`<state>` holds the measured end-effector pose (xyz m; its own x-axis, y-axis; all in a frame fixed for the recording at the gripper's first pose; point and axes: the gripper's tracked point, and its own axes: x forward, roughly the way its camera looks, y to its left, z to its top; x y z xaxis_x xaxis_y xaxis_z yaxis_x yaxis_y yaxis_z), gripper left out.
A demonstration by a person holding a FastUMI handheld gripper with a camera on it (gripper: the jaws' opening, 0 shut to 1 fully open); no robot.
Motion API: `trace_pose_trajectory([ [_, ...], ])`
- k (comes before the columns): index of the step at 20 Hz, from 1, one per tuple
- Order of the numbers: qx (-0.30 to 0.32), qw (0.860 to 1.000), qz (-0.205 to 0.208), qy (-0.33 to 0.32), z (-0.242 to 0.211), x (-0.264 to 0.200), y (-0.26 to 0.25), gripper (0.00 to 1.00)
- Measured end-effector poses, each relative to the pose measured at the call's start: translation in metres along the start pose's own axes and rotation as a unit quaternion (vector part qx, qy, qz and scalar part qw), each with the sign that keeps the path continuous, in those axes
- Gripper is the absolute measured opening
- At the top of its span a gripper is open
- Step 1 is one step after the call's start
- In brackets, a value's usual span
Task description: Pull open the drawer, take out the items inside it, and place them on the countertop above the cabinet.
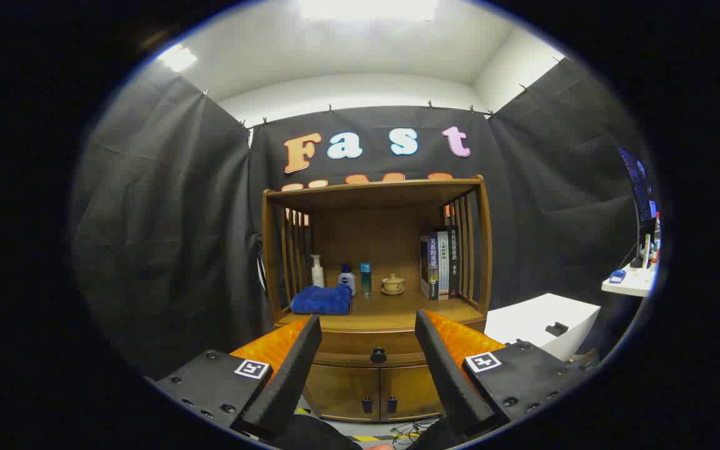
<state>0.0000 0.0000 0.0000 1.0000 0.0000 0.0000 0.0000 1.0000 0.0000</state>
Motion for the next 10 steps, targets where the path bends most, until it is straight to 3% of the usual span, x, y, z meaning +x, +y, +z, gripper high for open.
trace_pose_trajectory([
  [10,0.0,1.0,0.0,-0.021,0.0071,-0.0085,0.0086,0.98],
])
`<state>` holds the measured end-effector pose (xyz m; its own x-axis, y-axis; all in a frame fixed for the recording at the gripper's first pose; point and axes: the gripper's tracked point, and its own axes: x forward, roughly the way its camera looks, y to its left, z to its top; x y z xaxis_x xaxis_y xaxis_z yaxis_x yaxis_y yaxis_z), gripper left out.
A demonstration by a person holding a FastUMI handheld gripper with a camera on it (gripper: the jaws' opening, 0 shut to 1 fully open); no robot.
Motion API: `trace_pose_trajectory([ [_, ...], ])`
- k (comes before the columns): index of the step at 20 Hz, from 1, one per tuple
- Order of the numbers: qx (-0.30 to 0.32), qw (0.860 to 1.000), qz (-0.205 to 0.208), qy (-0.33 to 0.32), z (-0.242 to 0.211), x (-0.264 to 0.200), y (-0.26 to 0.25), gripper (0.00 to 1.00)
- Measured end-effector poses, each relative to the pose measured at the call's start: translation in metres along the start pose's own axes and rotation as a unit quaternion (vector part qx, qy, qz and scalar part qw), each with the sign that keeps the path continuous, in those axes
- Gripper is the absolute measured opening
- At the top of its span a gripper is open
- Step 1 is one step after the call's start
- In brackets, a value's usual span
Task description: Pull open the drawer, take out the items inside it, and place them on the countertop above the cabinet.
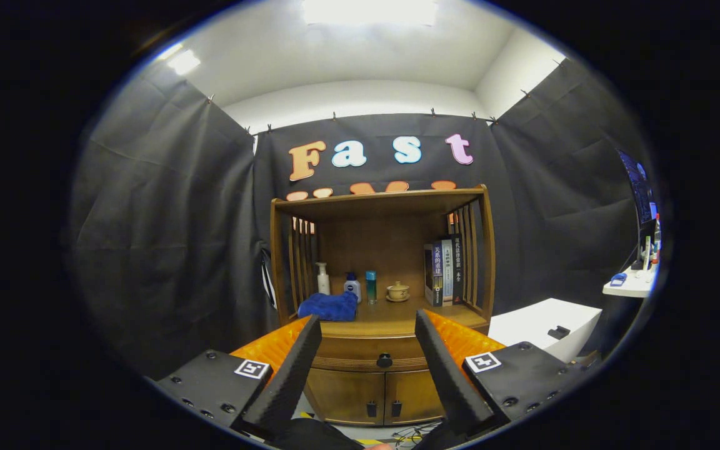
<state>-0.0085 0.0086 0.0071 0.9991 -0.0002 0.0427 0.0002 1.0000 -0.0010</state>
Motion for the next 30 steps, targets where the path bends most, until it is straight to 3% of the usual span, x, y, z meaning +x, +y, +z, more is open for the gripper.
trace_pose_trajectory([
  [20,-0.007,1.0,-0.018,-0.011,-0.008,0.004,0.01,0.98],
  [23,-0.022,0.999,-0.032,-0.002,-0.023,0.025,0.008,0.98],
  [27,0.01,1.0,-0.023,-0.008,-0.027,0.068,0.011,0.98],
  [30,-0.007,1.0,-0.02,-0.015,-0.032,0.103,0.007,0.98],
])
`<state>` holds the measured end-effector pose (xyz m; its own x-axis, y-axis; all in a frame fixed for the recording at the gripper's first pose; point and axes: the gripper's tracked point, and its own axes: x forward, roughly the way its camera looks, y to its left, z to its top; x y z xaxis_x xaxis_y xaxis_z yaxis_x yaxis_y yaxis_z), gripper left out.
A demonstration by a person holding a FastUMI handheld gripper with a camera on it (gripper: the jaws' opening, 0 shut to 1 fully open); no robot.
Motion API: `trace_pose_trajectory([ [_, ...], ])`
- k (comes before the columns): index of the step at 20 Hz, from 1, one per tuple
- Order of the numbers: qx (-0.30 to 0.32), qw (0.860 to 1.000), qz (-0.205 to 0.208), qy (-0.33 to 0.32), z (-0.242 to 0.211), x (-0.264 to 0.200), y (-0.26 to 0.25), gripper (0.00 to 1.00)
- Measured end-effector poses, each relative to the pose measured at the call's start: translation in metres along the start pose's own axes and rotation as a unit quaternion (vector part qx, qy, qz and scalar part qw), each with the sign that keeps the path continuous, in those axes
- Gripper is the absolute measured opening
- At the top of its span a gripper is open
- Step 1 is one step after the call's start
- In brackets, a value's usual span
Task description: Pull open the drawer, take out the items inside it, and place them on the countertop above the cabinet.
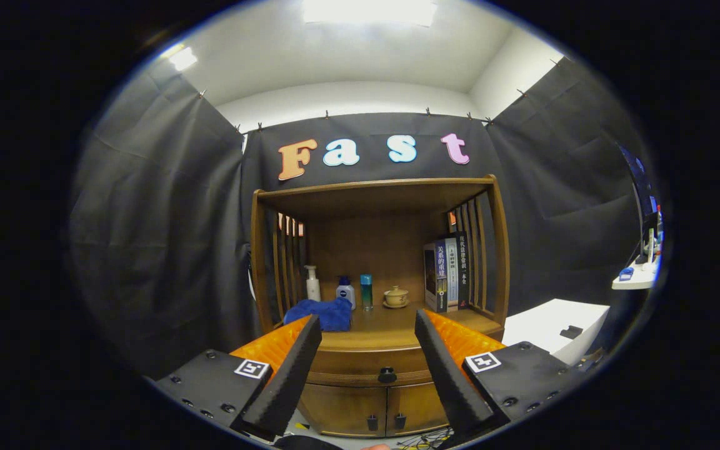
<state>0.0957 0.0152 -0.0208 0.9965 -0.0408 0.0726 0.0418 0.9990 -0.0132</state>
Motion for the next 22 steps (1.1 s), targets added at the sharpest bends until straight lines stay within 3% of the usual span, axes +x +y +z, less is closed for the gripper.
trace_pose_trajectory([
  [9,-0.076,0.997,-0.021,0.016,-0.083,0.076,-0.02,0.98],
  [13,-0.044,0.998,-0.015,0.042,-0.133,0.098,-0.023,0.98],
  [22,-0.052,0.991,-0.02,0.117,-0.235,0.139,-0.041,0.97],
])
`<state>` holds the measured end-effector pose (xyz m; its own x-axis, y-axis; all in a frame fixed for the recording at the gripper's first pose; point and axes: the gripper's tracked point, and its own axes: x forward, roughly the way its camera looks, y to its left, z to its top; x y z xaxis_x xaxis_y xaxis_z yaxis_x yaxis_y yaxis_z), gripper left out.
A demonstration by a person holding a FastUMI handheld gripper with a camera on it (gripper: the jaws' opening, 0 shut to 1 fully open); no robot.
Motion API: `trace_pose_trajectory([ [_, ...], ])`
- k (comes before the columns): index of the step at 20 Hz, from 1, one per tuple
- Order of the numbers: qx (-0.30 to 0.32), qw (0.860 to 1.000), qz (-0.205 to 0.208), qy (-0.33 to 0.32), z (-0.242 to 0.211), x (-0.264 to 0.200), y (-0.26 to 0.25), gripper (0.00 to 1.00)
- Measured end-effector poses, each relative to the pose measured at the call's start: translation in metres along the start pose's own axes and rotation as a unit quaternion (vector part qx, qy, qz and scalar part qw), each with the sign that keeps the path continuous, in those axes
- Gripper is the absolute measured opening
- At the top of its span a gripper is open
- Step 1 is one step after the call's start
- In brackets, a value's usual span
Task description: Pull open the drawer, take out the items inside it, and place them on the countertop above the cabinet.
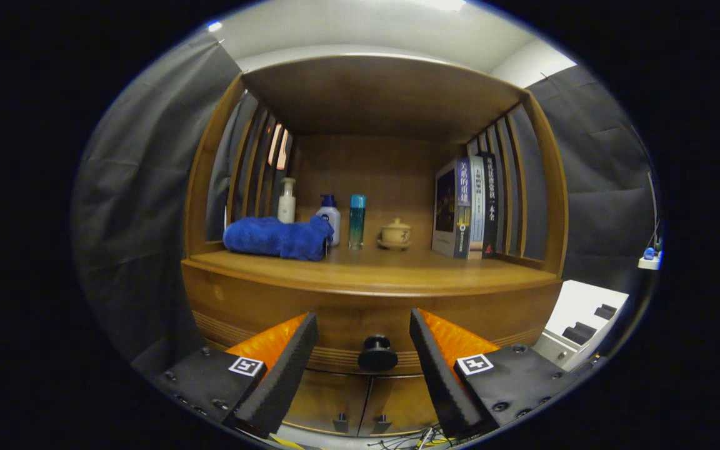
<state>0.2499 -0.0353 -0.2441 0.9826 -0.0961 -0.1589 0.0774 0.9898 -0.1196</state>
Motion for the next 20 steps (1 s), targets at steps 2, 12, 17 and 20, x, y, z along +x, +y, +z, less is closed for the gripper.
trace_pose_trajectory([
  [2,0.006,1.0,-0.008,0.009,-0.014,0.012,-0.005,0.96],
  [12,0.048,0.998,-0.013,0.038,-0.04,0.041,-0.014,0.71],
  [17,0.037,0.999,-0.022,0.031,-0.043,0.042,-0.012,0.52],
  [20,0.037,0.999,-0.016,0.034,-0.041,0.044,-0.012,0.44],
])
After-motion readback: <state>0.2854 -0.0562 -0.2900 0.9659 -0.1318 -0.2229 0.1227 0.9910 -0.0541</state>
